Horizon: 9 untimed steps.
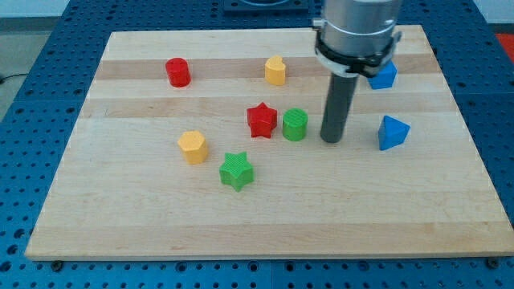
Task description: Place red star to the right of red circle
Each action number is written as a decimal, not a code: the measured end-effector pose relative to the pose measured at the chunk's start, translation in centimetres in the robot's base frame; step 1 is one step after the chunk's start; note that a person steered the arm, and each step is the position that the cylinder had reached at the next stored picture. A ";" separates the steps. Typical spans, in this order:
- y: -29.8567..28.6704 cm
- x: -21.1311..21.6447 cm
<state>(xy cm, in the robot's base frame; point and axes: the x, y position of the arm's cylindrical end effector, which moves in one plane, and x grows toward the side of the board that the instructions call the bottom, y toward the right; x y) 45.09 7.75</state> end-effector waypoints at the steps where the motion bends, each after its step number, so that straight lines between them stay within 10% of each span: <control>1: -4.9 0.0; 9: -12.3 -10.5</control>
<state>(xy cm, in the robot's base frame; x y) 34.63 -4.57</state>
